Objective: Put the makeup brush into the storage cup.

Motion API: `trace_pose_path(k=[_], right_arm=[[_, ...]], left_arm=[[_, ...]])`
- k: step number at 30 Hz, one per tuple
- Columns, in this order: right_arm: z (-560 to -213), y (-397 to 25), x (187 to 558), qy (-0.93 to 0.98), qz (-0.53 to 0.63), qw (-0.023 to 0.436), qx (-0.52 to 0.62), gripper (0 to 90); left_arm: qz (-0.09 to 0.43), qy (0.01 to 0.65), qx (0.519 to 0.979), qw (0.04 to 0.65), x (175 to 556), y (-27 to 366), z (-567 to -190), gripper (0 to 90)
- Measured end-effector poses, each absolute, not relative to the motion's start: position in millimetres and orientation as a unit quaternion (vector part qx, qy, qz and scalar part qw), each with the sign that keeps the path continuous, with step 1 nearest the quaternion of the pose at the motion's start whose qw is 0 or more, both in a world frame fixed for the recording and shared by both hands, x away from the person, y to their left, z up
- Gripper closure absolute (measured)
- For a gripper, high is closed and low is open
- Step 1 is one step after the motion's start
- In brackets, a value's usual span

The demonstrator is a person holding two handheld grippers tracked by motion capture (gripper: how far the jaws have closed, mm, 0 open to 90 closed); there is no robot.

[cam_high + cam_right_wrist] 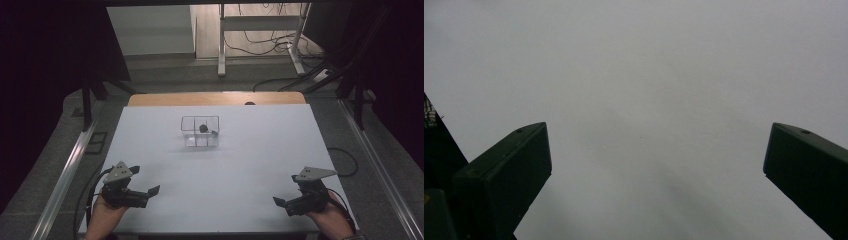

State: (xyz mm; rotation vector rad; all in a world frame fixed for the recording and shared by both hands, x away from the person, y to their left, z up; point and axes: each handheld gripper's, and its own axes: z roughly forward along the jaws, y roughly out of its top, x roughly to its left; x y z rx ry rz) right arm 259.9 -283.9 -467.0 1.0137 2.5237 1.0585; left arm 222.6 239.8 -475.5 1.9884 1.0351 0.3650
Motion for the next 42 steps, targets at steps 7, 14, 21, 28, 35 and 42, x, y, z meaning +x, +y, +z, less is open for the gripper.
trace_pose_path(k=[7, 14, 21, 28, 35, 42], right_arm=[[-467.1, -284.1, 260.0, 0.859, 0.361, 0.112, 0.346, 0.0], [-467.2, -284.2, 260.0, 0.859, 0.36, 0.112, 0.346, 0.0], [-467.3, -284.1, 260.0, 0.859, 0.359, 0.112, 0.346, 0.0], [-467.3, -284.2, 260.0, 0.86, 0.358, 0.112, 0.346, 0.0], [-467.3, -284.2, 260.1, 0.86, 0.358, 0.112, 0.346, 0.0], [-467.4, -284.1, 260.0, 0.86, 0.357, 0.113, 0.347, 0.0]], left_arm=[[0.151, 0.421, 0.794, 0.412, 218.0, 245.8, -478.0, 0.8], [0.156, 0.431, 0.79, 0.407, 212.9, 254.0, -479.4, 0.8], [0.159, 0.439, 0.787, 0.403, 207.6, 261.2, -480.6, 0.8], [0.164, 0.446, 0.784, 0.398, 202.8, 267.2, -481.9, 0.8], [0.169, 0.453, 0.784, 0.389, 198.1, 274.0, -484.3, 0.8], [0.171, 0.458, 0.785, 0.379, 195.3, 279.4, -487.2, 0.9]])
